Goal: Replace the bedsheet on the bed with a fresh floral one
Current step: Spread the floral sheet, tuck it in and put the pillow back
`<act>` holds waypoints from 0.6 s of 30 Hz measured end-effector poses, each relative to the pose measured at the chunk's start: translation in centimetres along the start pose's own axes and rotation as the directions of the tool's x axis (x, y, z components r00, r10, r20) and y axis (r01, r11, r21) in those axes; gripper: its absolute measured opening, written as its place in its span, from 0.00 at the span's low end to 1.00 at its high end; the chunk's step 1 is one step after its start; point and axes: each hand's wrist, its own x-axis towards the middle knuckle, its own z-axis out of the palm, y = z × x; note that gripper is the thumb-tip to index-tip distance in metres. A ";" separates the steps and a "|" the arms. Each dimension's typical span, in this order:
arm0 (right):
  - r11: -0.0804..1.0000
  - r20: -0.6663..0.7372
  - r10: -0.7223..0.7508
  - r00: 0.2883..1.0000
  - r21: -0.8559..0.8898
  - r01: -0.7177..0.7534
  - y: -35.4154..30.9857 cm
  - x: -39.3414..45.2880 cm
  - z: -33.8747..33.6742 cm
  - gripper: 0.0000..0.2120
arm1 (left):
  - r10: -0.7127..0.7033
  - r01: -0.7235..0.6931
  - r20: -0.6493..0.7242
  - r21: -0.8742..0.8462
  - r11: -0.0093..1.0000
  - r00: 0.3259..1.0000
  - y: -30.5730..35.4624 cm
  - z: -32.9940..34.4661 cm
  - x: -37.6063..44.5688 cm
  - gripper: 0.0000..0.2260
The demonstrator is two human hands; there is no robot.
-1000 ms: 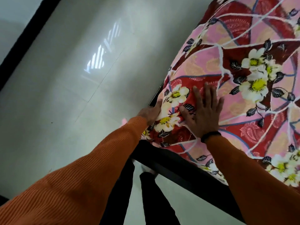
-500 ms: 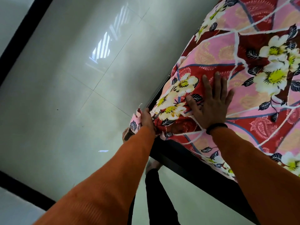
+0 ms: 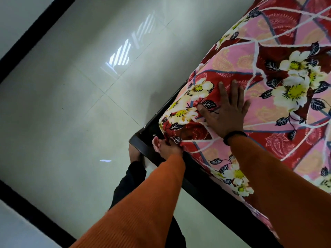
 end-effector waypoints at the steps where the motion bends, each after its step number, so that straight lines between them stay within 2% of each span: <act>1: 1.000 -0.009 -0.001 1.000 0.002 0.001 0.0 -0.1 0.1 0.49 | -0.030 0.029 -0.016 -0.088 0.996 0.999 -0.9 0.9 -0.4 0.16; 3: 1.000 -0.021 -0.011 1.000 -0.003 0.011 0.0 0.0 0.3 0.49 | -0.075 0.044 -0.102 -0.283 0.958 0.992 -2.3 2.5 -1.2 0.16; 5: 1.000 -0.029 -0.017 0.999 -0.012 0.016 0.1 0.0 0.6 0.49 | -0.131 0.086 -0.076 -0.436 0.896 0.988 -3.1 3.5 -1.8 0.18; 7: 0.999 -0.044 -0.026 0.999 -0.020 0.025 0.3 -0.1 0.9 0.48 | -0.197 0.200 0.069 -0.580 0.790 0.978 -3.3 4.1 -1.5 0.24; 9: 0.998 -0.068 -0.042 0.997 -0.043 0.039 0.4 -0.3 1.1 0.48 | -0.263 0.345 0.224 -0.611 0.713 0.938 -2.8 4.3 -0.7 0.39; 10: 0.997 -0.077 -0.054 0.996 -0.062 0.049 0.3 -0.4 1.3 0.48 | -0.251 0.405 0.326 -0.601 0.689 0.911 -2.9 4.3 0.1 0.45; 11: 0.995 -0.091 -0.062 0.994 -0.084 0.054 0.3 -0.6 1.5 0.48 | -0.211 0.466 0.455 -0.576 0.671 0.865 -2.8 3.8 0.5 0.45; 12: 0.993 -0.106 -0.070 0.992 -0.105 0.058 0.2 -0.8 1.7 0.47 | -0.138 0.517 0.583 -0.556 0.650 0.800 -2.9 3.5 1.0 0.41; 14: 0.987 -0.129 -0.092 0.987 -0.144 0.073 0.2 -1.4 2.1 0.46 | -0.004 0.608 0.731 -0.564 0.559 0.683 -3.2 2.9 2.3 0.33; 16: 0.979 -0.143 -0.125 0.982 -0.181 0.098 0.3 -2.0 2.5 0.45 | 0.058 0.633 0.761 -0.576 0.517 0.646 -3.0 2.6 3.0 0.29; 18: 0.977 -0.161 -0.140 0.977 -0.182 0.110 0.2 -2.3 2.4 0.43 | 0.047 0.644 0.759 -0.581 0.498 0.649 -2.9 3.0 3.4 0.28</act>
